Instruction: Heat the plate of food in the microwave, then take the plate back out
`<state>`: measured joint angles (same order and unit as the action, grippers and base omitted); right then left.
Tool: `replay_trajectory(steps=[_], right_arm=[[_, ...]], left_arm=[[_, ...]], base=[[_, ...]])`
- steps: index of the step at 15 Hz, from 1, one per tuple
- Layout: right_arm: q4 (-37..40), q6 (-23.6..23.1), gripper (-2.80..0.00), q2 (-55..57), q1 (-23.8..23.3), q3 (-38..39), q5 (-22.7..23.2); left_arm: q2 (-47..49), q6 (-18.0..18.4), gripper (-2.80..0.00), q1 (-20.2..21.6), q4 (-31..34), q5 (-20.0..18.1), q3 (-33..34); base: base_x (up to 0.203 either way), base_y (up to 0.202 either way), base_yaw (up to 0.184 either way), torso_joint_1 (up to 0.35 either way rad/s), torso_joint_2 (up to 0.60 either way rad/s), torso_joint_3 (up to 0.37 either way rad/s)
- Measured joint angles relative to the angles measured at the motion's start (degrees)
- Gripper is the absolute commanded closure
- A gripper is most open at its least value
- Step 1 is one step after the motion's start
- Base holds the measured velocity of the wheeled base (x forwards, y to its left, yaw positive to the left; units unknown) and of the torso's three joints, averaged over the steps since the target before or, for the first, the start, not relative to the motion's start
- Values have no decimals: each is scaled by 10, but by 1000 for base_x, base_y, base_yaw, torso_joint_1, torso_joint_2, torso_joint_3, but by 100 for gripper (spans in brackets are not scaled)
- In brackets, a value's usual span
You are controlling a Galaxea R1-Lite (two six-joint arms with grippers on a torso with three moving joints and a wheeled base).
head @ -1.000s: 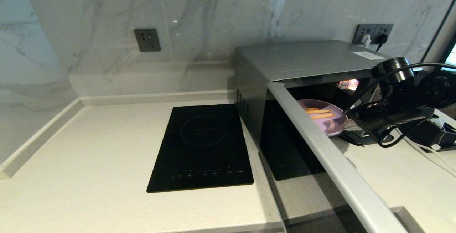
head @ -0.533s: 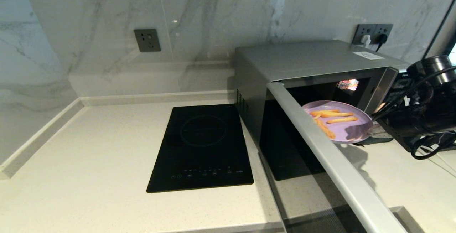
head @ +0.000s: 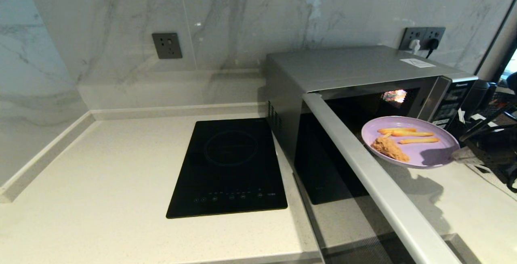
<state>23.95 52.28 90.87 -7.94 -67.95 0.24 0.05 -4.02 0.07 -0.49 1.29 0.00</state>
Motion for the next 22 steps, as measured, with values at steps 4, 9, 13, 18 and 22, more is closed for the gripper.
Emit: replay_trajectory(steps=[4, 9, 13, 18, 22], right_arm=[[1, -3, 0, -14, -44, 7, 0], [5, -8, 0, -22, -101, 18, 1], [4, -8, 0, -19, -158, 24, 7], [1, -27, 0, -4, -226, 32, 30], [-5, -49, 0, 30, -278, 46, 55]], left_arm=[[0, 0, 0, 0, 0, 0, 0], [0, 0, 0, 0, 0, 0, 0], [0, 0, 0, 0, 0, 0, 0], [0, 0, 0, 0, 0, 0, 0], [0, 0, 0, 0, 0, 0, 0]], base=[[0, 0, 0, 0, 0, 0], [0, 0, 0, 0, 0, 0], [0, 0, 0, 0, 0, 0], [0, 0, 0, 0, 0, 0], [0, 0, 0, 0, 0, 0]])
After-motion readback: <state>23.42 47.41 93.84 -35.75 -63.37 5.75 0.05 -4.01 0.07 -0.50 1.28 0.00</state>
